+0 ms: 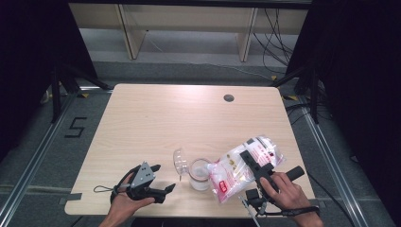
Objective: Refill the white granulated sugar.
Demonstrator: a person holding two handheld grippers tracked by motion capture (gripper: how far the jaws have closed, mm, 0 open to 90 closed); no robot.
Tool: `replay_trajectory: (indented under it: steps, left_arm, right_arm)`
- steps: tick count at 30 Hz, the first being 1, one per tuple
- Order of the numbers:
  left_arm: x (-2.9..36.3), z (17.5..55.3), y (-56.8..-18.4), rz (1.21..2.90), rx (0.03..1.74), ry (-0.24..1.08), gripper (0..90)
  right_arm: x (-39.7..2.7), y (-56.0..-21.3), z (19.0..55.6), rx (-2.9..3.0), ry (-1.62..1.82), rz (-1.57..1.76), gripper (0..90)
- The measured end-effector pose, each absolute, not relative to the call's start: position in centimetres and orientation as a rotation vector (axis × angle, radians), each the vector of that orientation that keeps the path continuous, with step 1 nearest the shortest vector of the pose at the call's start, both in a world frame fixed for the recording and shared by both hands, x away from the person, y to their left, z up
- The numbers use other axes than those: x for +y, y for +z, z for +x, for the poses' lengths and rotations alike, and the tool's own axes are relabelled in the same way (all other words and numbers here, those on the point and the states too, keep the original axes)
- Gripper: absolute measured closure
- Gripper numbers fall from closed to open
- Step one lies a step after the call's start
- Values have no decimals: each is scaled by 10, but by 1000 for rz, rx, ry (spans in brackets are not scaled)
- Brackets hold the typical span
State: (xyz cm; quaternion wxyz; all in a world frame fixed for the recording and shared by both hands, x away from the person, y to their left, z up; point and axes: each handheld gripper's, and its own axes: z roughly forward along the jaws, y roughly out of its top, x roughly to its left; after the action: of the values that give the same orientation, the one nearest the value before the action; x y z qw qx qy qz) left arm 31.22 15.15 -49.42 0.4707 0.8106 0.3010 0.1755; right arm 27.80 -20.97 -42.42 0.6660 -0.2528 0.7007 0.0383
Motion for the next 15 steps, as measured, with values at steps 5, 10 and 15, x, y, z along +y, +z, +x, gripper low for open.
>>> replay_trajectory:
  steps: [5, 10, 15]
  left_arm:
    - [152, 312, -494, 1989, 740, 434, 154]
    - [152, 312, -494, 1989, 741, 437, 154]
    - [152, 311, -494, 1985, 757, 430, 154]
  right_arm:
    - [-209, -423, 278, 1569, 74, -593, 583]
    - [-209, -423, 277, 1579, 66, -576, 584]
    - [-207, -424, 277, 1560, 56, -615, 585]
